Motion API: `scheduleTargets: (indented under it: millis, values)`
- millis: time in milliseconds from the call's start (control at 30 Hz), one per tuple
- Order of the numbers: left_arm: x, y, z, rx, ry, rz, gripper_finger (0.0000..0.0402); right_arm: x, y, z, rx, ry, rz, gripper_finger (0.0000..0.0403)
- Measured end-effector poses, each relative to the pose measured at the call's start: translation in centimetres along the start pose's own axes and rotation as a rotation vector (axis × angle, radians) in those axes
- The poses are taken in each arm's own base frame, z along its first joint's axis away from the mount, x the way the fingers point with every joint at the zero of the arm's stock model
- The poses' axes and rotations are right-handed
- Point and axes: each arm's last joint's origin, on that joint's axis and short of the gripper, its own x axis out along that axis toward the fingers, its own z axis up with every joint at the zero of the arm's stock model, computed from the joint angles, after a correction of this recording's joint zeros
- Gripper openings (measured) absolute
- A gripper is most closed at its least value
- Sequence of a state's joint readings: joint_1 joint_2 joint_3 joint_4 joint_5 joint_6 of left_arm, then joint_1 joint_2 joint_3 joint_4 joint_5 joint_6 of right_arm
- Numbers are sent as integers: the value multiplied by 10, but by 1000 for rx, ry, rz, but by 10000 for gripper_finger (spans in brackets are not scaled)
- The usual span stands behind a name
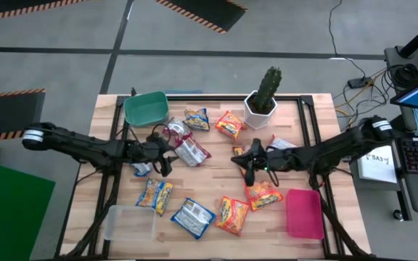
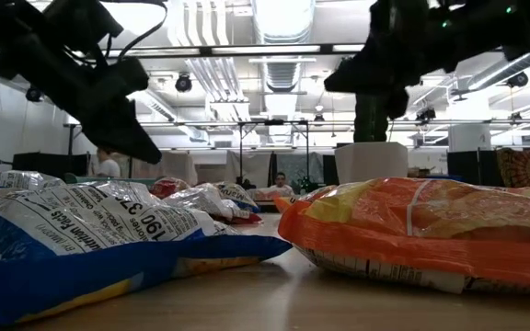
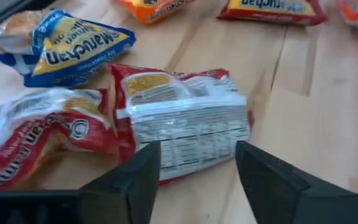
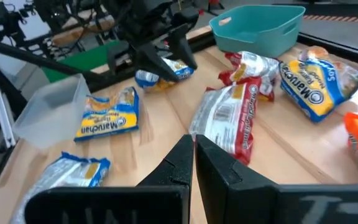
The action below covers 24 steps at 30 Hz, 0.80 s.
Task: Sort Maruchan noodles
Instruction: Put the middle red noodle pack into the green bin
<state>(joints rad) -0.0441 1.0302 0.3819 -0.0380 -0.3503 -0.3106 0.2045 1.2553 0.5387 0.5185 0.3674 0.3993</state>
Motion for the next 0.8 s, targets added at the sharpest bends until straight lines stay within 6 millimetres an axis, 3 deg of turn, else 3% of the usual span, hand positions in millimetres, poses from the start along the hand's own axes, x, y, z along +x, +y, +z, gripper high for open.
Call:
scheduleTargets:
  millis: [267,533,800]
  values:
    - [6,3,-7,-48,-109,-10,220,10,0,-3,-26,14,-15,9]
    - [17,11,-32,-52,-125,70,209,4,-3,11,-151,-45,-18,9]
    - [32,7,-36,-68,-171,79,208,-2,-4,21,-162,-88,-15,9]
